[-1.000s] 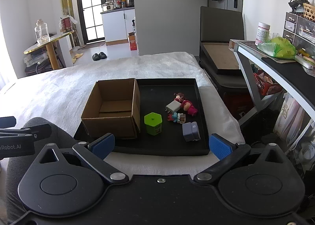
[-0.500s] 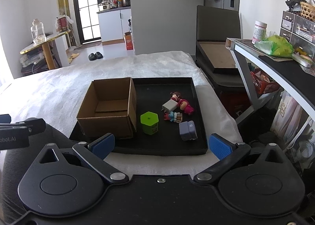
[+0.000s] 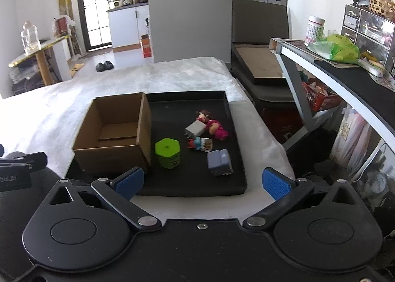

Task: Organize rigid objects
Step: 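Move the right gripper to the lavender-blue block and close on it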

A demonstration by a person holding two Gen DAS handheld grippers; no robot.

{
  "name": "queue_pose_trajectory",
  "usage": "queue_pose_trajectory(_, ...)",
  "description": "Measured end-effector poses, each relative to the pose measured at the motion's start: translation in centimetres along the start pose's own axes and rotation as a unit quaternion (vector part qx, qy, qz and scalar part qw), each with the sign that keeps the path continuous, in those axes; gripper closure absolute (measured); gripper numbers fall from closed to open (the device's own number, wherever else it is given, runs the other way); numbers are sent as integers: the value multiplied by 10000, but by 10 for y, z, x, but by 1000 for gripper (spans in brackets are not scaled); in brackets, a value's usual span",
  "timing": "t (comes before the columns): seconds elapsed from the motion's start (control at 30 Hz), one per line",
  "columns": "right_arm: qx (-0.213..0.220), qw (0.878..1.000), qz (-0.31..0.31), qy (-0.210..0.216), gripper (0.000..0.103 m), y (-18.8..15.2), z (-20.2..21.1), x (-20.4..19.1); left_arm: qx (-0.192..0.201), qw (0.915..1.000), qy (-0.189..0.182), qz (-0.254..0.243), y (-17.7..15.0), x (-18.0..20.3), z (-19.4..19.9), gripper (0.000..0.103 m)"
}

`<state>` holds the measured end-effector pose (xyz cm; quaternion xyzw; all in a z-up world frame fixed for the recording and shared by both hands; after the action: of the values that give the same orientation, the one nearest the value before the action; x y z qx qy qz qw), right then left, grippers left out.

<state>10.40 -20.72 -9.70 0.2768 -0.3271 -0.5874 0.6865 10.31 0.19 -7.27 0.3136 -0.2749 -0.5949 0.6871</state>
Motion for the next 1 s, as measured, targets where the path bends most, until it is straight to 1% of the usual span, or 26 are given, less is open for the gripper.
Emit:
queue_pose_trajectory(0.23,-112,9999,-103,-17,0,2,-22,7,-118,9998,46,-135,6,11,-22,3)
queue_pose_trajectory(0.43,-265,9996,-110,83,1,0,-43,9,-233,9992,89,-306,9,22,-43,3)
queue_pose_trajectory(0.57,-362,9991,-188,140,7,0,-58,13,-298,9987,49,-411,11,32,-56,4)
queue_pose_trajectory(0.63,-411,9985,-268,245,9,1,-65,14,-352,9986,45,-401,13,35,-63,4)
queue_pose_trajectory(0.7,-450,9978,-337,351,15,2,-72,15,-393,9985,21,-380,14,37,-70,5)
queue_pose_trajectory(0.73,-453,9977,-344,367,15,2,-75,15,-393,9985,18,-383,15,39,-73,6)
queue_pose_trajectory(0.77,-454,9977,-339,380,18,2,-78,16,-397,9984,26,-397,16,41,-76,6)
queue_pose_trajectory(0.8,-464,9976,-339,388,24,3,-82,16,-416,9983,31,-413,17,42,-79,6)
queue_pose_trajectory(0.9,-581,9966,-405,431,33,4,-95,19,-459,9980,17,-431,19,48,-89,8)
queue_pose_trajectory(1.0,-659,9960,-426,419,34,5,-106,21,-479,9977,-8,-477,22,55,-96,13)
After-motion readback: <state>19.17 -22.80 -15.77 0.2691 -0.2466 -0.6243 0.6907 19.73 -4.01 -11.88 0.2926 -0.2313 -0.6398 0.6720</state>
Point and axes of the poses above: each gripper's, at about its wrist camera, not at the fingertips, and z roughly against the way its jaws point, x to its right, y to its top, the point moved 8 cm from there along -z, roughly the way its jaws point, and after that the axes turned 8 degrees about z, right-handed, at the moved point
